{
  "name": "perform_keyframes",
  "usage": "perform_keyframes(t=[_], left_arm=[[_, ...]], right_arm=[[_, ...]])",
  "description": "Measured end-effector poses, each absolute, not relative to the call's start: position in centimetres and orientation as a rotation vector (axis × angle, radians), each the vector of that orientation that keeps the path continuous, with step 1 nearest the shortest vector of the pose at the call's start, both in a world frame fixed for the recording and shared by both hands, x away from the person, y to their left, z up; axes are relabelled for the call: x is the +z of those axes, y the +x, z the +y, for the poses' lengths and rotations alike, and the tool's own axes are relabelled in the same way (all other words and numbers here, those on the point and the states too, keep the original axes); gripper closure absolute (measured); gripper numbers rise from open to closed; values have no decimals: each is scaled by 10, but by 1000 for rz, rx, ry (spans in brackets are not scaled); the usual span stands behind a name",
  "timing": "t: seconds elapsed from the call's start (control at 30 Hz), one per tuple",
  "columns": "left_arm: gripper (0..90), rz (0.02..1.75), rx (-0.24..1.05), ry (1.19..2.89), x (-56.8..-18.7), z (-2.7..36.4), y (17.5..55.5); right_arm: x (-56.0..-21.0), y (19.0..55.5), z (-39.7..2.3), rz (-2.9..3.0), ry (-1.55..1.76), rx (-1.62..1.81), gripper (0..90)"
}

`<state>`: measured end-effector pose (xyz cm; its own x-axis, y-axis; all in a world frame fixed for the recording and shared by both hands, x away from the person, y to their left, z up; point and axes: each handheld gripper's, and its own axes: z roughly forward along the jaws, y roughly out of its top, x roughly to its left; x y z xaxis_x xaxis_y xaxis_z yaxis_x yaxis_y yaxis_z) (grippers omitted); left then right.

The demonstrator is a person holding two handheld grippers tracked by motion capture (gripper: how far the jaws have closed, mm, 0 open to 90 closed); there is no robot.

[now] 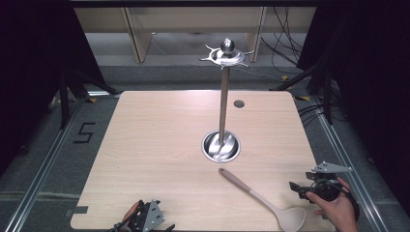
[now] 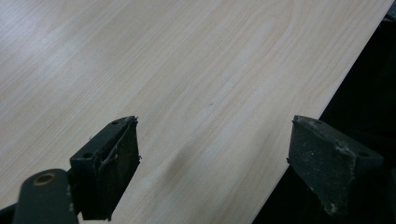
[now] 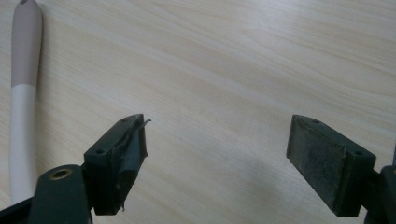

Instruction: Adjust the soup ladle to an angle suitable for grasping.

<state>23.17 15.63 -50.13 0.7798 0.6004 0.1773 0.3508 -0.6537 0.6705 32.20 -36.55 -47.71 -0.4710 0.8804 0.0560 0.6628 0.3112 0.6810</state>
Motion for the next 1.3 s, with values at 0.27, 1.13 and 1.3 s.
perform_keyframes(t=[0.27, 1.13, 1.3], left_arm=[[156, 705, 517, 2337, -501, 156, 232], [156, 709, 536, 2344, -501, 157, 232], [157, 712, 522, 2335, -502, 157, 233]], right_arm=[[-475, 322, -365, 2274, 1338, 932, 208], [-440, 318, -317, 2485, 1207, 776, 422], [-431, 317, -299, 2515, 1158, 785, 477]])
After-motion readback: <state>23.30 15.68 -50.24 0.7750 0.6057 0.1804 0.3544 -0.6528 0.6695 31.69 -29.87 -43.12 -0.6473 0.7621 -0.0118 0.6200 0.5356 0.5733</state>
